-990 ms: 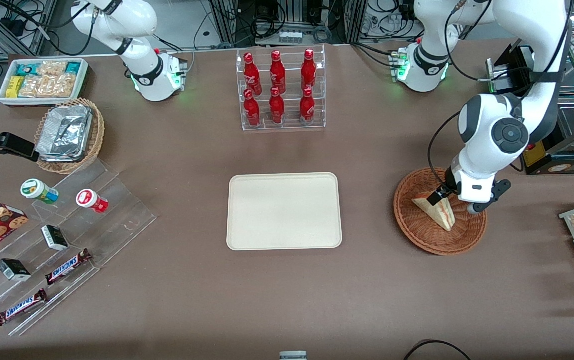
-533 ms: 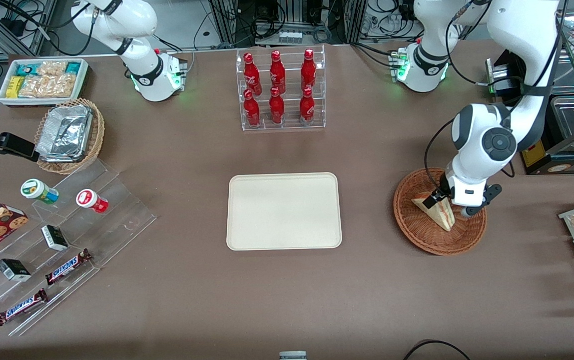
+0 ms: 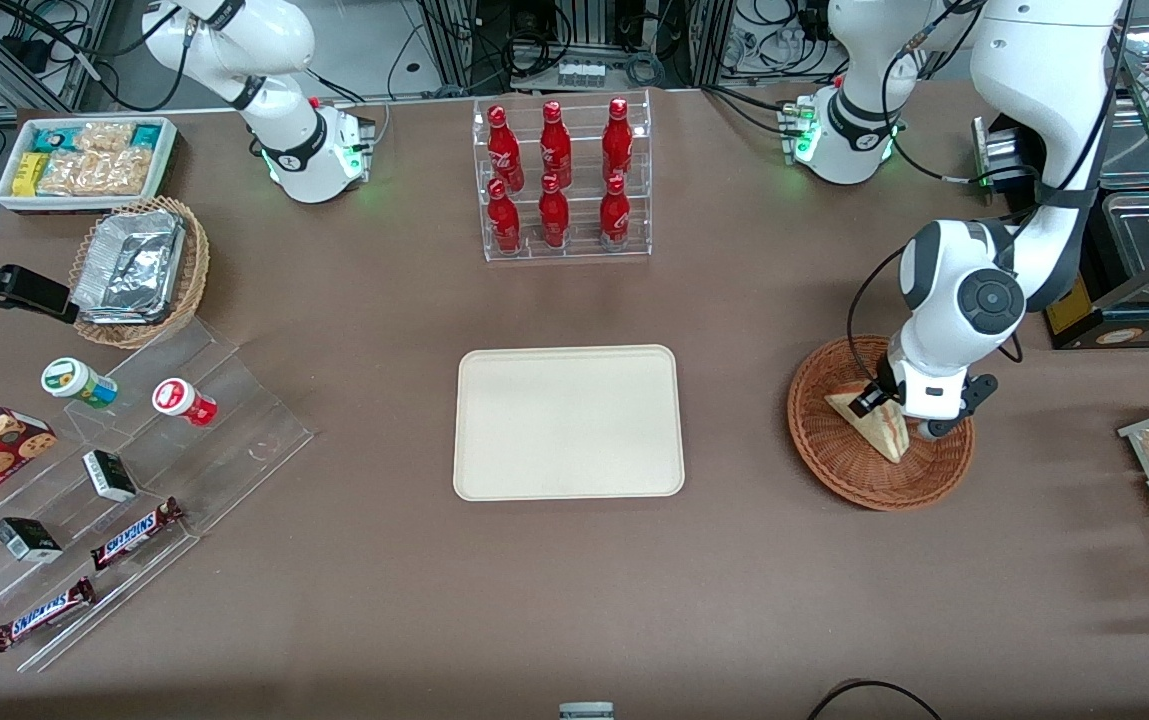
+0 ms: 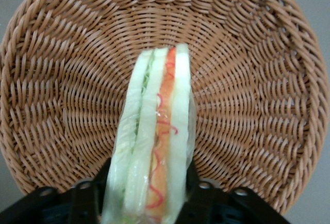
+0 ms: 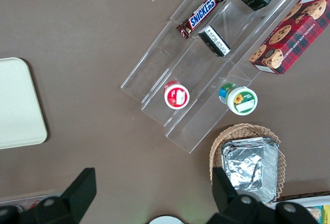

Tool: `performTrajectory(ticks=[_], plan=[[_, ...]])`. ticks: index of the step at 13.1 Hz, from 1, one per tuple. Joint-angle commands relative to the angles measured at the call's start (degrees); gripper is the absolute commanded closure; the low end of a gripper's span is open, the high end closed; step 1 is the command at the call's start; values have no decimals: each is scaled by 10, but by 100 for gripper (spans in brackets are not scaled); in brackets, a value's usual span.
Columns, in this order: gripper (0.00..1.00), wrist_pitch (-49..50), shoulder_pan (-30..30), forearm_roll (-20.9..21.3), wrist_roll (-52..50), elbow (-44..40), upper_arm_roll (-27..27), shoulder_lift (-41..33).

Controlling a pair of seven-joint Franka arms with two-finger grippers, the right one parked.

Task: Place sandwich from basket to tray
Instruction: 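Lift the sandwich and carry it with the left gripper to the tray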

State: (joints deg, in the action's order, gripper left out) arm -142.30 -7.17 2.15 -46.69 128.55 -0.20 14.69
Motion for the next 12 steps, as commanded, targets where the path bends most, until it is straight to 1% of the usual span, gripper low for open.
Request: performTrajectory(ticks=[1,3,4,6,7,8,10,12], plan=[[85,2,-2,13,-16,-10,2,-14],[86,51,-4,15,-12,-25,-1,-45],[86,100,-5,19,-11,-43,-9,-61],[86,202,-5,24,-13,-103,-51,-73],[86,246,-5,24,-15,-136,-77,-70],[86,269,-4,25,-15,-158,-105,-67],[86,270,-5,25,-16,-174,-165,-54],[86,269,-5,48,-22,-223,-236,-2]])
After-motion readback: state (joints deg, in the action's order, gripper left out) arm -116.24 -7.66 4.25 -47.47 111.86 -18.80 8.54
